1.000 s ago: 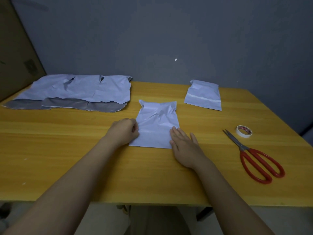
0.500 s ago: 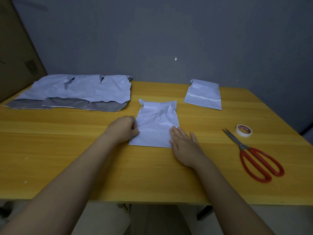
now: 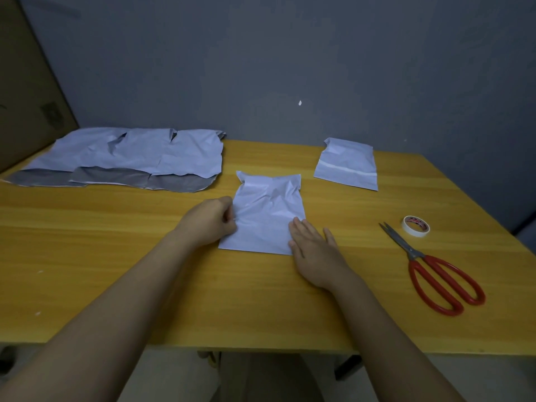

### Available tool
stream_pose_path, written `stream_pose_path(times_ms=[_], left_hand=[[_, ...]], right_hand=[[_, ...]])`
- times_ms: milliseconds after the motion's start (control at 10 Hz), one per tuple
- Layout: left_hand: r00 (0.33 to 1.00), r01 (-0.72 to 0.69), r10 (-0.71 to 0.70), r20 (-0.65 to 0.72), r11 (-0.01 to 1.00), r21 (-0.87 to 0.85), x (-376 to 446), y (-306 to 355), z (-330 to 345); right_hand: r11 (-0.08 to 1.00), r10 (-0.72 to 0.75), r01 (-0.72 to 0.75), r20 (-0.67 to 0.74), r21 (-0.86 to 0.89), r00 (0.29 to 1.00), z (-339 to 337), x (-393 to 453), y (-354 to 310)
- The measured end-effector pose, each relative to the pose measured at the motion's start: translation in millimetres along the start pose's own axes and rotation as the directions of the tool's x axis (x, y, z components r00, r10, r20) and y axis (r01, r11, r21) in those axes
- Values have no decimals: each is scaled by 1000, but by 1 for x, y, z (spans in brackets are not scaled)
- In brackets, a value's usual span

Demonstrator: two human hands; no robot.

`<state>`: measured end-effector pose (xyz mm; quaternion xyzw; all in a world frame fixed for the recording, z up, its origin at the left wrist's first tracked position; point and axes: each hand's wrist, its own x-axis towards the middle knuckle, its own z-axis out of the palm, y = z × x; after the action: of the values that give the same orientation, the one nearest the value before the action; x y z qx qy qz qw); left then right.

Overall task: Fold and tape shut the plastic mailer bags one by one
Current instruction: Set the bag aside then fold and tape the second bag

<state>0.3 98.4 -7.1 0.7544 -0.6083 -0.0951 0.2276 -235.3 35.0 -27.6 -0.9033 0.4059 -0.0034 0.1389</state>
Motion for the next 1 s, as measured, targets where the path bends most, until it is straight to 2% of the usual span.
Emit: stream_pose_path(times_ms=[200, 500, 700, 900, 1000], left_hand=[[1000, 29, -29, 8, 998, -54, -2, -7, 1], [996, -92, 92, 13, 996, 14, -5, -8, 2], [995, -25, 33, 99, 997, -76, -1, -4, 0], [990, 96, -69, 122, 968, -232, 0, -2, -2], [986, 132, -104, 131, 963, -234, 1, -4, -2]], right_hand=[[1000, 0, 0, -3, 3, 1000, 0, 0, 0], [1000, 0, 0, -6, 3, 1000, 1, 0, 1], [1000, 4, -4, -1, 3, 1000, 0, 0, 0], [1000, 5, -5, 6, 0, 1000, -1, -1, -1], [1000, 7, -7, 1, 0, 1000, -1, -1, -1]])
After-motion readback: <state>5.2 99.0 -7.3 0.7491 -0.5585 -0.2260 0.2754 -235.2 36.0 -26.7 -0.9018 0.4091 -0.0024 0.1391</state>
